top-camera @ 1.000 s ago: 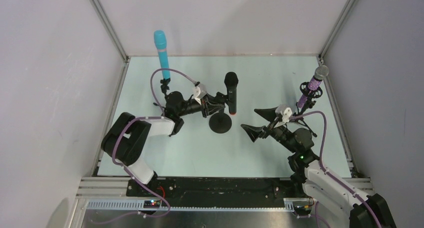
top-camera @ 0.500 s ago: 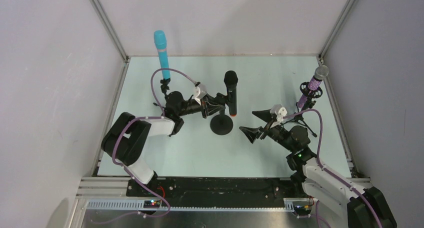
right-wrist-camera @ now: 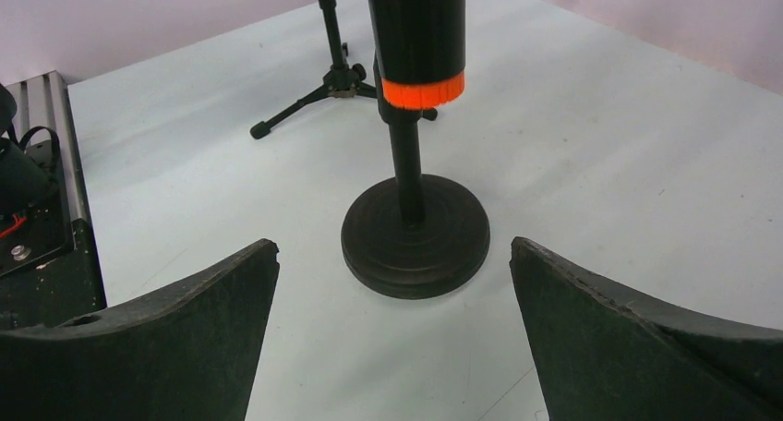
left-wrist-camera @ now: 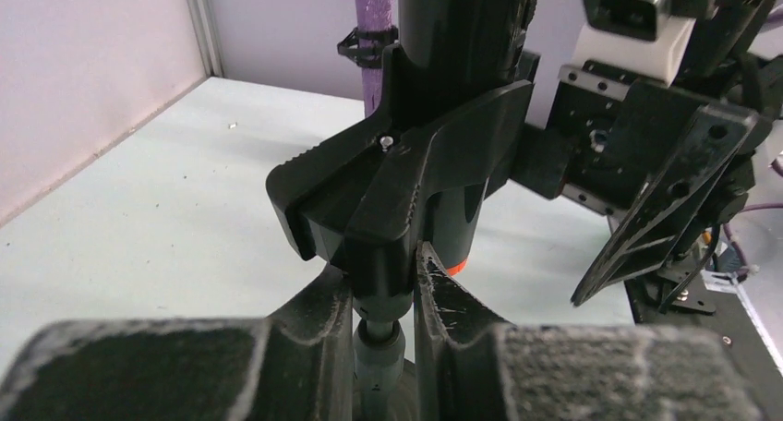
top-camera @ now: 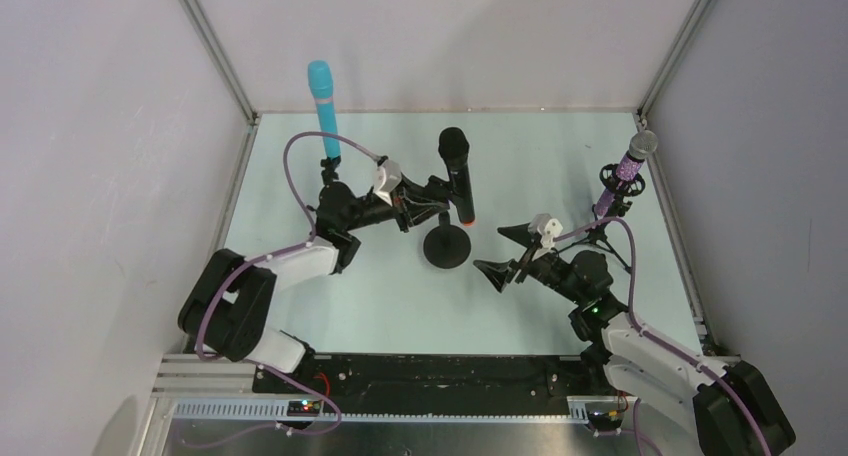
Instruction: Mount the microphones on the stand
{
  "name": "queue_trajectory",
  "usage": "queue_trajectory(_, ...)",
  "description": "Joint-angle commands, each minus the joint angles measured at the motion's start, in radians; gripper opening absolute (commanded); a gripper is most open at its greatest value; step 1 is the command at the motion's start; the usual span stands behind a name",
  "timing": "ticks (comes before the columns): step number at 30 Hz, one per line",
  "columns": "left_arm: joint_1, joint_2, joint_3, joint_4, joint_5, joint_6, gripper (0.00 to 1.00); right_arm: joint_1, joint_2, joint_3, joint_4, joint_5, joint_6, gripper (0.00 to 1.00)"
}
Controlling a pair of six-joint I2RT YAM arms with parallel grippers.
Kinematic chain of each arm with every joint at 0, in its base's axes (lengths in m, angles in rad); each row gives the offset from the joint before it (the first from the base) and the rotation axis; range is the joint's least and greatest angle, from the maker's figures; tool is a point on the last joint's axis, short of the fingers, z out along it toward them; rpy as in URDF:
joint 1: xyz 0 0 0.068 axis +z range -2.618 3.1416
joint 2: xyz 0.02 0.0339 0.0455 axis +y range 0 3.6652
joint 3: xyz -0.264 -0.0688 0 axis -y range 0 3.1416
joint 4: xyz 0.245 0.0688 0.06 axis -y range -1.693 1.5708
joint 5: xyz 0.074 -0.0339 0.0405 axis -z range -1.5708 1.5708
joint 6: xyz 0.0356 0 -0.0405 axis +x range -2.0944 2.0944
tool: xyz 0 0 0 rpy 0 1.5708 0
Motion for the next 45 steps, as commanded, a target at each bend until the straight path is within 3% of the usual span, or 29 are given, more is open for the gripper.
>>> queue_trajectory(1,-0.021,-0.087,0.026,0.107,-0.034,-0.048,0.00,0.023,0.024,0.023,0.051,0.001,-0.034,1.00)
queue_trajectory(19,-0.139,-0.172,0.099,-0.022,-0.106,-0.051,0.00,0.064,0.260,0.057,0.294,-0.016,-0.098,1.00)
queue_trajectory(31,-0.206,-0.223,0.153,-0.093,-0.170,-0.048,0.00,0.095,0.368,0.065,0.406,0.022,-0.084,0.90)
queue_trajectory(45,-0.222,-0.250,0.185,-0.131,-0.203,-0.039,0.00,0.109,0.443,0.064,0.381,0.074,-0.108,0.74)
